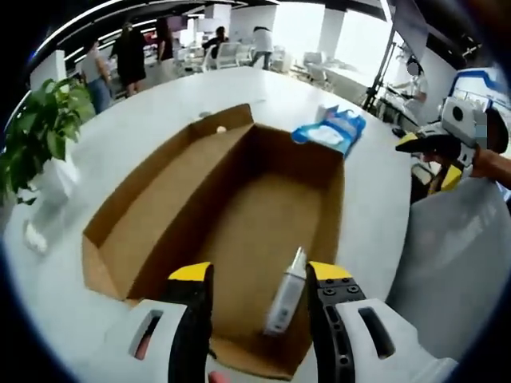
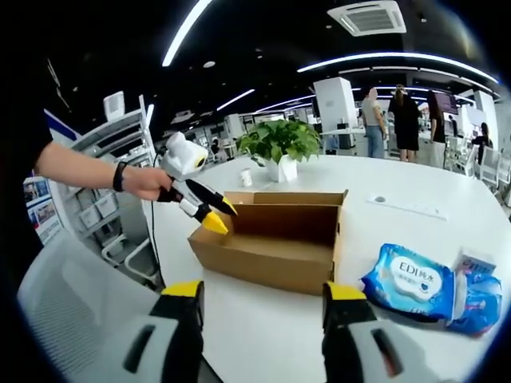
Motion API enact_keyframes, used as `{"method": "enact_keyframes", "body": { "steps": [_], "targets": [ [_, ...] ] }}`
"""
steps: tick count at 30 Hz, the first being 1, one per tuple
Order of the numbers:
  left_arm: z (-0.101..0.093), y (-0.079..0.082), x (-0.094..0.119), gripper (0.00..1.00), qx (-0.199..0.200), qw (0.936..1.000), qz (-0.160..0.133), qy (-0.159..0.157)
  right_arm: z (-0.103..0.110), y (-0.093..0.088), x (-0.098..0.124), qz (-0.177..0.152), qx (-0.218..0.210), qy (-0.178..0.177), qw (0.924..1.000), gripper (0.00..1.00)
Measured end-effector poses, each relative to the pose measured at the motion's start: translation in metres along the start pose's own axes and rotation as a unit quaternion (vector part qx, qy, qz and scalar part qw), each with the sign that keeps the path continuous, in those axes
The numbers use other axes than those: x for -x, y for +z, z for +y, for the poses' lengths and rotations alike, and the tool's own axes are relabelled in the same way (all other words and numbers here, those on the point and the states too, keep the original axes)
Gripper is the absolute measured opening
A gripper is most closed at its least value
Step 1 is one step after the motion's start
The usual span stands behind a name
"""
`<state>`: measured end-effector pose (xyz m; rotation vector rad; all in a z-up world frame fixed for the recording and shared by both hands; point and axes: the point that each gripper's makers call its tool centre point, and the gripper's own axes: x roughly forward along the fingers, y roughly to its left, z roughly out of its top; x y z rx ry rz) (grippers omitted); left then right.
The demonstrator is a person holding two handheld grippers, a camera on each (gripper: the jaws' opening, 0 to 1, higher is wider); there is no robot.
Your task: Operate the shoe box by opening the lid, removing the specified soft item, and placing it in the target area until the item is outside and the box remains undamaged.
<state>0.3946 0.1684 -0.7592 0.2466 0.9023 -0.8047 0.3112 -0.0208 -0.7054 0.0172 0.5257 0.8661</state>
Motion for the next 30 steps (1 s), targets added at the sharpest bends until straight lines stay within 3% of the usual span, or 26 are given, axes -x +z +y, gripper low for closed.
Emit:
{"method": "enact_keyframes", "body": {
  "steps": [8,13,19,28,30],
  "targets": [
    [-0.005,-0.008,-0.017,0.48,-0.020,0.9989,0.036,-0.022,0.000,0.000,0.002,-0.001,-0.002,-0.005,1.0000,0.58],
    [-0.003,-0.019,-0.031,0.49,-0.039,0.9962,0.069,-0.035,0.003,-0.001,0.001,0.002,0.002,-0.005,1.0000,0.58],
    [-0.015,-0.032,-0.043,0.47,-0.057,0.9904,0.108,-0.066,0.002,-0.001,0.002,0.000,-0.002,-0.008,1.0000,0.58],
    [-0.012,-0.041,-0.055,0.49,-0.065,0.9849,0.138,-0.081,0.001,-0.002,0.002,0.002,-0.004,-0.009,1.0000,0.58],
    [-0.013,-0.040,-0.055,0.50,-0.052,0.9853,0.138,-0.086,0.001,-0.003,0.002,0.005,-0.002,-0.009,0.9999,0.58]
  ]
}}
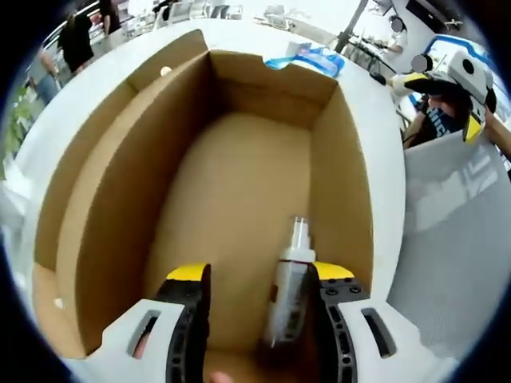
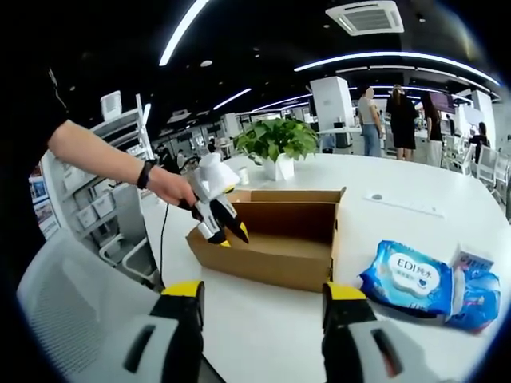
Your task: Operate the shoe box by opening the lid, removing the specified soft item, and placing it in the target area until the item is outside and the box remains undamaged.
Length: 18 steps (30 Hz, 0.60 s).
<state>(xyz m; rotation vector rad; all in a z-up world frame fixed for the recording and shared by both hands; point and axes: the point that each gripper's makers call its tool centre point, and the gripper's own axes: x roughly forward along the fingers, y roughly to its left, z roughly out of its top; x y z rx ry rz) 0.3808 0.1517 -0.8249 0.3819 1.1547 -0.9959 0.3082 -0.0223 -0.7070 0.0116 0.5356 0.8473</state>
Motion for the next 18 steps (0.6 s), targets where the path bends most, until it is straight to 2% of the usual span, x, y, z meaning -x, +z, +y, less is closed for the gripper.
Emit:
{"method": "enact_keyframes", "body": {
  "steps": [9,13,18],
  "targets": [
    [0.007,0.000,0.005,0.55,0.007,0.9997,0.002,0.023,0.001,0.001,-0.001,-0.003,-0.001,0.002,1.0000,0.58],
    [0.011,0.001,0.008,0.52,-0.002,0.9994,0.002,0.033,0.002,0.002,0.000,-0.003,-0.001,0.003,1.0000,0.58],
    [0.007,-0.002,0.008,0.51,-0.009,0.9998,0.003,0.019,0.001,0.003,0.000,-0.006,-0.003,0.002,1.0000,0.58]
  ]
}}
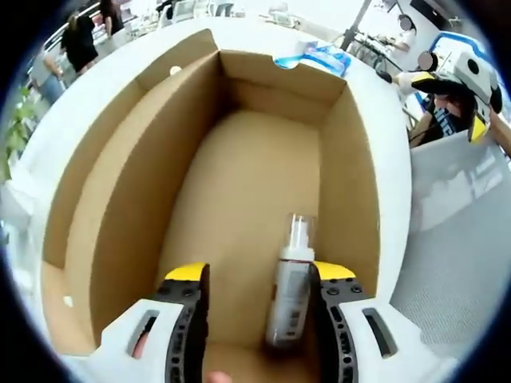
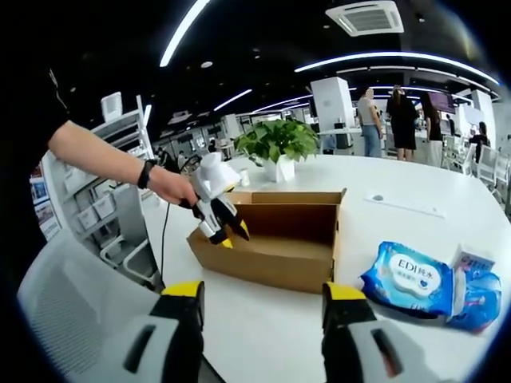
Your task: Operate the shoe box by opening the lid, removing the specified soft item, and placing it in the target area until the item is outside and the box remains undamaged.
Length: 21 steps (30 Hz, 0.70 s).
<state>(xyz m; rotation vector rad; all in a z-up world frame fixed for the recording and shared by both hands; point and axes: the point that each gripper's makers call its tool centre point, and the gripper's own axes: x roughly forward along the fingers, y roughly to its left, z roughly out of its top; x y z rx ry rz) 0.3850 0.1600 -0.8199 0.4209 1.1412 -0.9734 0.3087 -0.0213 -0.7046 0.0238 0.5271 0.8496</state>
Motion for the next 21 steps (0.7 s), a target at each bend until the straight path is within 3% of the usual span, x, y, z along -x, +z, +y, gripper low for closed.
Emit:
{"method": "enact_keyframes", "body": {
  "steps": [5,10,13,18,21],
  "targets": [
    [-0.001,-0.009,-0.006,0.51,-0.021,0.9995,0.023,0.003,0.000,0.000,0.000,0.000,0.000,-0.001,1.0000,0.58],
    [0.008,-0.020,-0.009,0.43,-0.051,0.9967,0.052,0.036,-0.002,0.000,0.001,0.000,-0.003,-0.004,1.0000,0.57],
    [0.006,-0.017,-0.010,0.34,-0.049,0.9974,0.040,0.034,-0.002,0.000,0.002,-0.002,-0.004,-0.005,1.0000,0.57],
    [0.003,-0.015,-0.012,0.34,-0.061,0.9969,0.038,0.030,-0.001,-0.001,0.001,0.001,-0.004,-0.005,1.0000,0.57],
    [0.005,-0.022,-0.016,0.32,-0.093,0.9932,0.059,0.037,-0.001,-0.002,0.001,0.003,-0.004,-0.004,1.0000,0.57]
  ]
}}
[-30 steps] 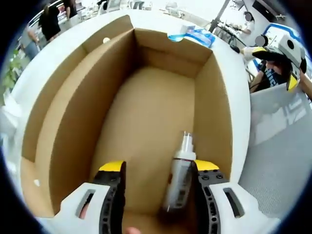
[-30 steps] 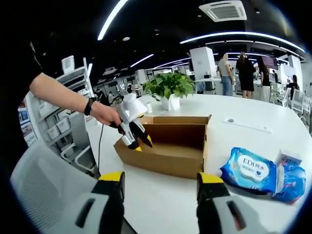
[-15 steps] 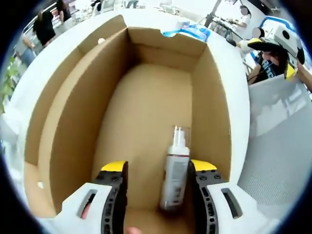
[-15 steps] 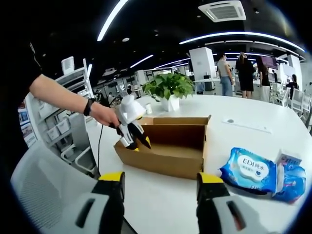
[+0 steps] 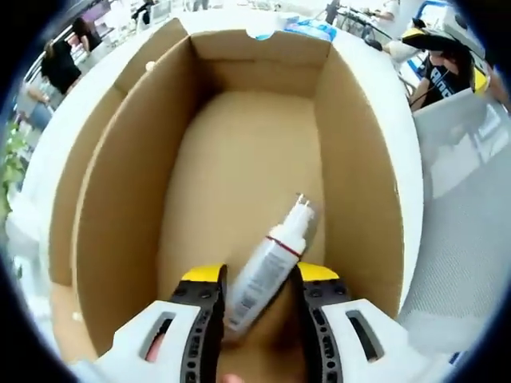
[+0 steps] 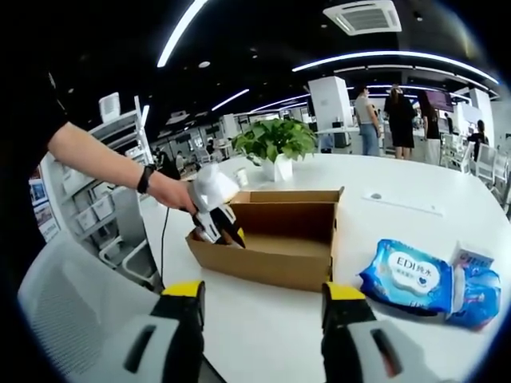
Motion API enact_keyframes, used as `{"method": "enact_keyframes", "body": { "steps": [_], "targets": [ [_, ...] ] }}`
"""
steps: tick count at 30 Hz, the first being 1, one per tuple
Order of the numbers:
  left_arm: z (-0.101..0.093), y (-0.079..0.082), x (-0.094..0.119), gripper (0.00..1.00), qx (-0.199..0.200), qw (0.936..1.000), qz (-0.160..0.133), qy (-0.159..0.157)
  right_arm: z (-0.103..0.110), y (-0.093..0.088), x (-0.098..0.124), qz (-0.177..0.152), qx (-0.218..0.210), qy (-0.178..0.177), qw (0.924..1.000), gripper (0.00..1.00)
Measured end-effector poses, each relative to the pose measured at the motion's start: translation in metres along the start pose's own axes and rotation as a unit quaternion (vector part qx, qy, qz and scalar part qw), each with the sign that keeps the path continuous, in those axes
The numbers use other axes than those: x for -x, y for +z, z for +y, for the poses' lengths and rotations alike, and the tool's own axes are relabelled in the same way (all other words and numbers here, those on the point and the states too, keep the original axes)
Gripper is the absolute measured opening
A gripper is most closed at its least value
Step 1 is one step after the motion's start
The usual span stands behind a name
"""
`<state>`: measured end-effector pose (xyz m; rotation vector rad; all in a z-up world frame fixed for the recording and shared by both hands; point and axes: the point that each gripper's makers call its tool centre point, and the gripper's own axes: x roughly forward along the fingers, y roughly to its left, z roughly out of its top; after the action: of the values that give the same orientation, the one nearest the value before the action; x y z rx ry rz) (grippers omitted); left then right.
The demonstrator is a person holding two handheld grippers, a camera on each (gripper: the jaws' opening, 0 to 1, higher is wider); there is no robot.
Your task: Operate the shoe box by opening the lid, removing the specified soft item, and placing it in the target area until the item is outside and the box remains undamaged.
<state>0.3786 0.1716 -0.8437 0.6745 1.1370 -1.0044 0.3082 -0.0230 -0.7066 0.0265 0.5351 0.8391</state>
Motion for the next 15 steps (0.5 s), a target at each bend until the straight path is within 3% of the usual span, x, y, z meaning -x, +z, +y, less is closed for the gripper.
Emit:
{"method": "enact_keyframes", "body": {
  "steps": [8,15],
  "targets": [
    [0.001,0.001,0.000,0.27,-0.009,1.0000,0.000,0.004,0.000,-0.001,0.000,0.001,-0.002,0.001,1.0000,0.57],
    [0.006,0.009,0.003,0.20,-0.019,0.9990,-0.032,0.026,0.003,-0.002,-0.001,0.004,0.000,0.005,1.0000,0.57]
  ]
}}
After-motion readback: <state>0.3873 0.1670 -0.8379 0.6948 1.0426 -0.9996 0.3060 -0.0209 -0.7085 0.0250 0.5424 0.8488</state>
